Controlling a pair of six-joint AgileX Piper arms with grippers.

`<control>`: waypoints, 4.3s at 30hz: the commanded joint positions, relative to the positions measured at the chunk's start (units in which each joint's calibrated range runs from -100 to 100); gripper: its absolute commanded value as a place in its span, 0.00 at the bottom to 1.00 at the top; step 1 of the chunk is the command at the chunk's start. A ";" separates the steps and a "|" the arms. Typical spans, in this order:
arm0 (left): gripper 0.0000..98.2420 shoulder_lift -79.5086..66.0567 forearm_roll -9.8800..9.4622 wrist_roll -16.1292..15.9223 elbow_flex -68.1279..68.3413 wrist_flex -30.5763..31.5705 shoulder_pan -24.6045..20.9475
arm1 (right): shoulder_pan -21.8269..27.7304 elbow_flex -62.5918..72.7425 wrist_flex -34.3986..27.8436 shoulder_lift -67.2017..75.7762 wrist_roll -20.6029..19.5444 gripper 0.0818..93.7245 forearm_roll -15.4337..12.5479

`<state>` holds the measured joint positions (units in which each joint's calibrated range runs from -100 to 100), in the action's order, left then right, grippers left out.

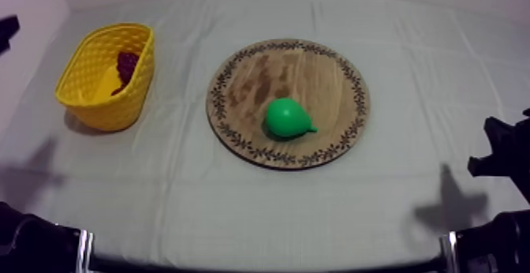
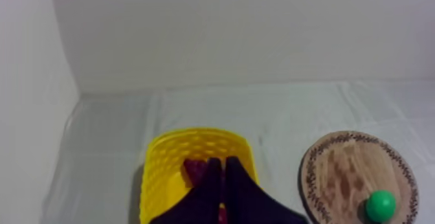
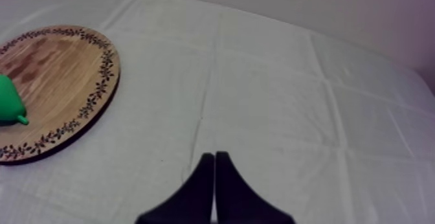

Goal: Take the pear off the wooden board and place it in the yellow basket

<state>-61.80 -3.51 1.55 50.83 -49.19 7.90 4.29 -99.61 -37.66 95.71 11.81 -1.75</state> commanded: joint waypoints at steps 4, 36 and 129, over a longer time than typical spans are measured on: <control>0.00 12.47 1.52 -2.56 -23.26 -5.55 1.73 | 0.00 -0.05 -0.08 0.05 -0.02 0.00 0.02; 0.00 38.70 -5.19 -2.57 -43.66 -19.03 30.52 | 0.00 -0.05 -0.08 0.05 -0.03 0.00 0.02; 0.92 90.93 -8.51 -6.75 -45.72 -8.76 32.28 | 0.00 -0.05 -0.08 0.05 -0.01 0.00 0.02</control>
<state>27.95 -12.11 -5.13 5.71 -57.86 40.21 4.29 -99.61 -37.84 95.71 11.78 -1.75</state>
